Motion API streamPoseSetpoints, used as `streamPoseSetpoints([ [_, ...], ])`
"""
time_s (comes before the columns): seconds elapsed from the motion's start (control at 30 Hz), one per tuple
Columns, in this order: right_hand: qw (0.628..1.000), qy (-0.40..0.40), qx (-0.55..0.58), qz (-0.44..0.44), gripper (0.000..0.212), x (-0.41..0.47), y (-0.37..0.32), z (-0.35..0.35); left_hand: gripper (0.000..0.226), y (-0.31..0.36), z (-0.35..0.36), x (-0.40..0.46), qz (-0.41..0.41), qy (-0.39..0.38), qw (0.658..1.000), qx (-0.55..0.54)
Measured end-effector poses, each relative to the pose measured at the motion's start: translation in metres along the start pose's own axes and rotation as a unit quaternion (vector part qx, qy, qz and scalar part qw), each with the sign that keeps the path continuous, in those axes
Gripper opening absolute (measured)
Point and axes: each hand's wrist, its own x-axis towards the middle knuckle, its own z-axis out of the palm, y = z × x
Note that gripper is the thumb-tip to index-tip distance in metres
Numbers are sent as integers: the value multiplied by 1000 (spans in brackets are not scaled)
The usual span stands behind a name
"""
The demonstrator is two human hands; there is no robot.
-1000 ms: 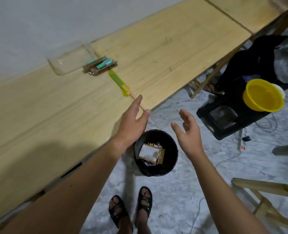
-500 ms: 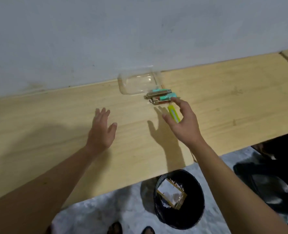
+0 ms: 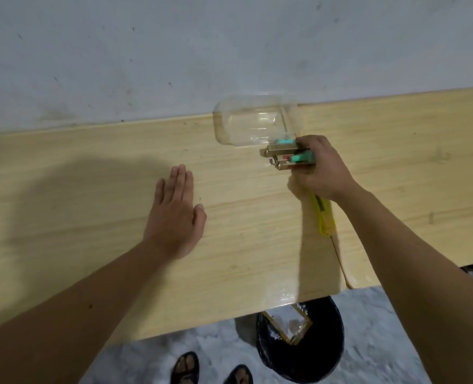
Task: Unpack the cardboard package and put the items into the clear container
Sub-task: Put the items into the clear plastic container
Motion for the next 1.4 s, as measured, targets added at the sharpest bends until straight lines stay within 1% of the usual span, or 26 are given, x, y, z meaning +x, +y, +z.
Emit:
streamPoseSetpoints([
  [0.07, 999, -7, -35, -1, 75, 4, -1, 0, 78, 0, 1, 0, 1, 6, 1000, 3],
  [0.13, 997, -32, -76, -5, 76, 8, -3, -1, 78, -1, 2, -1, 2, 5, 1000, 7],
  [0.27, 994, -73, -76, -24, 75, 13, 0, -8, 78, -1, 2, 0, -2, 0, 1000, 3],
  [0.37, 989, -89, -110, -43, 74, 17, -3, -13, 78, -2, 4, 0, -1, 3, 1000, -2],
  [0.5, 986, -71, -139, -65, 81, 13, -13, -17, 77, -3, 4, -1, 2, 3, 1000, -1],
  [0.57, 984, -59, -142, -91, 81, 9, -18, -20, 77, -3, 4, -2, 4, 7, 1000, -4],
  [0.73, 983, -25, -107, -149, 74, 8, -39, -35, 75, -4, 4, -3, 16, 23, 1000, -11],
  [0.93, 985, 3, -77, -156, 76, 57, -74, -52, 74, -5, 2, -3, 14, 17, 999, -23],
  [1.0, 984, -11, -96, -147, 76, 75, -80, -49, 74, -5, 2, -3, 13, 15, 999, -27],
  [1.1, 984, -59, -109, -128, 75, 94, -80, -35, 75, -6, 3, -2, 14, 13, 999, -29],
  [1.2, 982, -103, -103, -118, 71, 107, -77, -19, 75, -7, 4, -1, 12, 13, 999, -30],
  [1.3, 982, -146, -85, -89, 70, 117, -75, -11, 75, -6, 4, -2, 8, 13, 999, -32],
  [1.4, 975, -171, -103, -96, 72, 125, -75, -10, 75, -6, 3, -4, 6, 12, 999, -32],
])
